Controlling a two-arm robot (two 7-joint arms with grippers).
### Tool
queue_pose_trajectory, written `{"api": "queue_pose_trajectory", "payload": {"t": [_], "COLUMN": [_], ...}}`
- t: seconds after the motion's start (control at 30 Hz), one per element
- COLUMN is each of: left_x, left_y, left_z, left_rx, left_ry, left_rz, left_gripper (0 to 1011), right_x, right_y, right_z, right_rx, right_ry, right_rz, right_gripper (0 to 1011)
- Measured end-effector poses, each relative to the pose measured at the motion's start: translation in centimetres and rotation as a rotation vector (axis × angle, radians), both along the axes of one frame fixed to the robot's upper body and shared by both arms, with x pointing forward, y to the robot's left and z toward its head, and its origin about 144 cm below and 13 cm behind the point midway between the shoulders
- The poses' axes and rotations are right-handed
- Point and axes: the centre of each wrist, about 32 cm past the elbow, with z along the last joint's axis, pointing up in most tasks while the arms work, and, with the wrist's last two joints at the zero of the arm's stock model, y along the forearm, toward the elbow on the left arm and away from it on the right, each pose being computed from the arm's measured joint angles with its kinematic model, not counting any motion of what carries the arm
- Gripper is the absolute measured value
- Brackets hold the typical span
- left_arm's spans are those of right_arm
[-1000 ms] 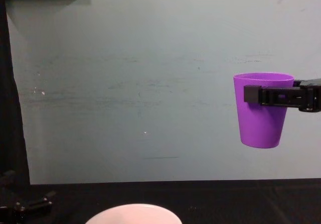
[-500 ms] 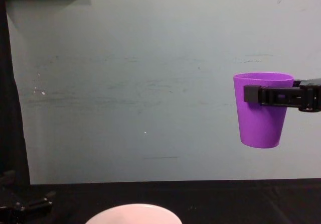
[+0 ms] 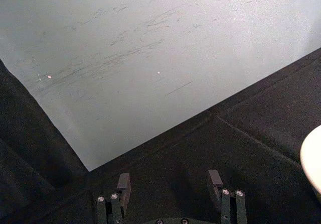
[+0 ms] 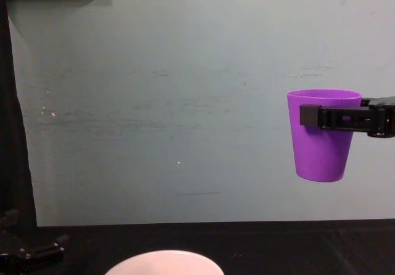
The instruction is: Pick up the cup and pour the mung beans from the cup into the bowl.
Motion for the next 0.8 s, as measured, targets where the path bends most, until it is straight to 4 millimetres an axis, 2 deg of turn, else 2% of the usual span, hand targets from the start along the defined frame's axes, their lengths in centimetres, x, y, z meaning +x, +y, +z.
{"api": "queue_pose_trajectory", "payload": {"t": [0.8], "left_x": [0.00], "left_y": [0.00], "left_z": [0.00], "left_rx": [0.000], "left_ry": [0.000], "left_rz": [0.000], "left_gripper": [1003], "right_x": [0.00], "right_y": [0.00], "right_z": [0.00], "right_rx": [0.000], "right_ry": [0.000], "right_rz": [0.000], "right_gripper": [739]}}
